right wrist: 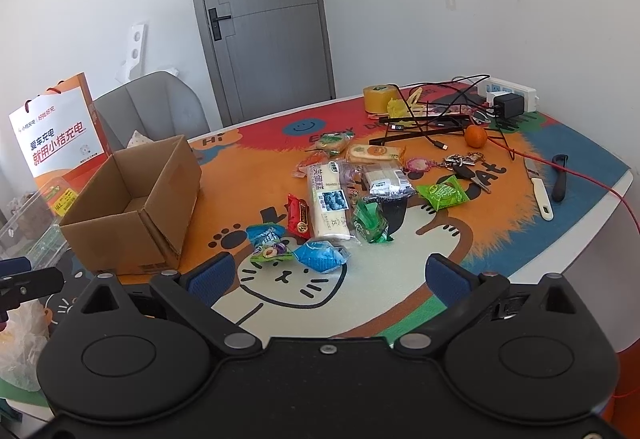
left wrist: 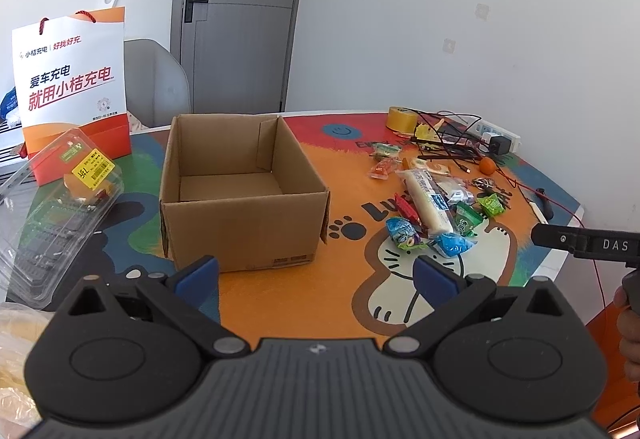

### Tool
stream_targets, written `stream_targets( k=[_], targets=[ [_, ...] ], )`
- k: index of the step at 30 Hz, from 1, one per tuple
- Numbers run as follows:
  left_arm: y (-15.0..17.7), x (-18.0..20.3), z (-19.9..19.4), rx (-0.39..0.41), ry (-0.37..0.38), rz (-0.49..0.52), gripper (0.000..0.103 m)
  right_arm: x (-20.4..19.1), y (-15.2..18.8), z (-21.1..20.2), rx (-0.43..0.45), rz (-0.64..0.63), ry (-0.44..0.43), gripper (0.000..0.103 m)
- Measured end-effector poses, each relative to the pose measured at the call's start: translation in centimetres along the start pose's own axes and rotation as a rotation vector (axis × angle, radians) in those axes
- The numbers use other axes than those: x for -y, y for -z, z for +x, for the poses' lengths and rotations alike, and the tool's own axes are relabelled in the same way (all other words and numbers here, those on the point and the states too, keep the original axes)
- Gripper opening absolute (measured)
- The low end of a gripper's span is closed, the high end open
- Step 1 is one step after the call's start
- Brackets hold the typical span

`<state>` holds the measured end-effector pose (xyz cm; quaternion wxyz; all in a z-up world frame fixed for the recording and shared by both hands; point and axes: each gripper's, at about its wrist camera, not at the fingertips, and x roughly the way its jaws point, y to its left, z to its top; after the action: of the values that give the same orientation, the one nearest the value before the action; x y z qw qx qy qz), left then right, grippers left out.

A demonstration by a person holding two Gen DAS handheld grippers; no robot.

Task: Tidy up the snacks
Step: 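Move both tools toward the snack pile on the table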

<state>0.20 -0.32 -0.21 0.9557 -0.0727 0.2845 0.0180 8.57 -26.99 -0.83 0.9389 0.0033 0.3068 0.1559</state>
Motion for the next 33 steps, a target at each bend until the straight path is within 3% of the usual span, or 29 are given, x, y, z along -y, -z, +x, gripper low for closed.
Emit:
stream_targets(
  k=[6,13,33],
  targets=[
    [0.09,0.05,-0.1,0.027,-0.003,0.005,0.102,-0.07,0.0,-0.02,0.002,-0.006,-0.002,0.103],
    [-0.03,-0.05,0.0,-0.005,-0.005,-0.013,0.102,-0.1,-0.06,-0.15,0.008,-0.006,-0.005,0.103],
    [-0.08,0.51,-0.05,0.01,0.02,0.0,0.102,0.05,-0.23,-0.45,0.015,0.006,-0.026,0.103]
  ],
)
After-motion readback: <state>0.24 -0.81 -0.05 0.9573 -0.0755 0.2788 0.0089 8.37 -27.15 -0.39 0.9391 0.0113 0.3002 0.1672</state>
